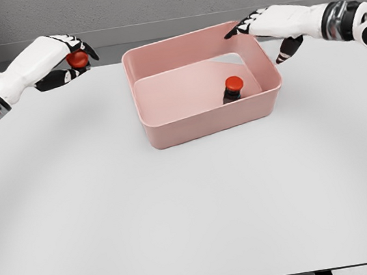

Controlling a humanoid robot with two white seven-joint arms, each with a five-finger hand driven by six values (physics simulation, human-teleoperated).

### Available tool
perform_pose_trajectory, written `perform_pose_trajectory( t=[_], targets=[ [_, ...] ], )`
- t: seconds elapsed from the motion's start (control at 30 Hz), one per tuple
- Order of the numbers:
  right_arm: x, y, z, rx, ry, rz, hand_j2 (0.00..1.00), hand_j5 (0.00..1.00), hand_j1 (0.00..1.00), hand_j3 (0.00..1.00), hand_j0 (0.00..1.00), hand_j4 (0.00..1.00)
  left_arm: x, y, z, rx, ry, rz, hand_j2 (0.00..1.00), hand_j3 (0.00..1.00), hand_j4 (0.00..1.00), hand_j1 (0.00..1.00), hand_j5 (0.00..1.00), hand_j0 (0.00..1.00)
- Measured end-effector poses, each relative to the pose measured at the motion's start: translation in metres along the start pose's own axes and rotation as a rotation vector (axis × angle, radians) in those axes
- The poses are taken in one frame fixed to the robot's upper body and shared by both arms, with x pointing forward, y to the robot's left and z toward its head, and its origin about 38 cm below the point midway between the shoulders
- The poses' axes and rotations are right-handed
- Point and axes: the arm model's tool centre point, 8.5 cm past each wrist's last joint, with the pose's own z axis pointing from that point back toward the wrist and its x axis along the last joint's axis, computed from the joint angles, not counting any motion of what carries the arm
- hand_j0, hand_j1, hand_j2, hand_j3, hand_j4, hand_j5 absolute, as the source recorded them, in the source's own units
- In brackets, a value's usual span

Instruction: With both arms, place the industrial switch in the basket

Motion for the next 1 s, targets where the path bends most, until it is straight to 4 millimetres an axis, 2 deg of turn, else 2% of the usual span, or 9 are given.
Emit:
perform_pose_trajectory(
  t=[0.17, 0.27, 0.37, 0.43, 0.5, 0.57, 0.7, 0.9, 1.0],
  targets=[
    [-0.018, 0.018, 0.060, -0.035, 0.070, 0.011, 1.00, 1.00, 1.00, 1.00, 1.00, 1.00, 0.015, -0.004, -0.015, 0.002, -0.044, 0.013, 0.52, 0.52, 0.52, 0.52, 0.52, 0.52],
    [-0.012, 0.047, 0.082, -0.009, 0.072, 0.007, 1.00, 1.00, 1.00, 1.00, 1.00, 1.00, 0.026, -0.004, -0.023, 0.011, -0.077, 0.013, 0.52, 0.52, 0.52, 0.52, 0.52, 0.52],
    [0.004, 0.063, 0.101, -0.012, 0.050, 0.033, 1.00, 1.00, 1.00, 1.00, 1.00, 1.00, 0.037, -0.004, -0.031, 0.022, -0.108, 0.015, 0.53, 0.53, 0.53, 0.53, 0.53, 0.53],
    [0.012, 0.061, 0.116, -0.039, 0.041, 0.059, 1.00, 1.00, 1.00, 1.00, 1.00, 1.00, 0.043, -0.004, -0.036, 0.026, -0.126, 0.017, 0.53, 0.53, 0.53, 0.53, 0.53, 0.53],
    [0.015, 0.045, 0.129, -0.083, 0.046, 0.098, 1.00, 1.00, 1.00, 1.00, 1.00, 1.00, 0.049, -0.001, -0.042, 0.033, -0.144, 0.012, 0.53, 0.53, 0.53, 0.53, 0.53, 0.53],
    [0.018, 0.042, 0.135, -0.097, 0.041, 0.118, 1.00, 1.00, 1.00, 1.00, 1.00, 1.00, 0.055, -0.002, -0.048, 0.034, -0.161, 0.016, 0.53, 0.53, 0.53, 0.53, 0.53, 0.53],
    [0.027, 0.048, 0.142, -0.101, 0.023, 0.133, 1.00, 1.00, 1.00, 1.00, 1.00, 1.00, 0.067, -0.004, -0.060, 0.035, -0.195, 0.019, 0.53, 0.53, 0.53, 0.53, 0.53, 0.53],
    [0.033, 0.053, 0.144, -0.103, 0.002, 0.139, 1.00, 1.00, 1.00, 1.00, 1.00, 1.00, 0.085, -0.013, -0.077, 0.012, -0.241, 0.036, 0.53, 0.53, 0.53, 0.53, 0.53, 0.53],
    [0.034, 0.058, 0.145, -0.099, 0.001, 0.132, 1.00, 1.00, 1.00, 1.00, 1.00, 1.00, 0.095, -0.011, -0.087, 0.009, -0.267, 0.036, 0.53, 0.53, 0.53, 0.53, 0.53, 0.53]
  ],
)
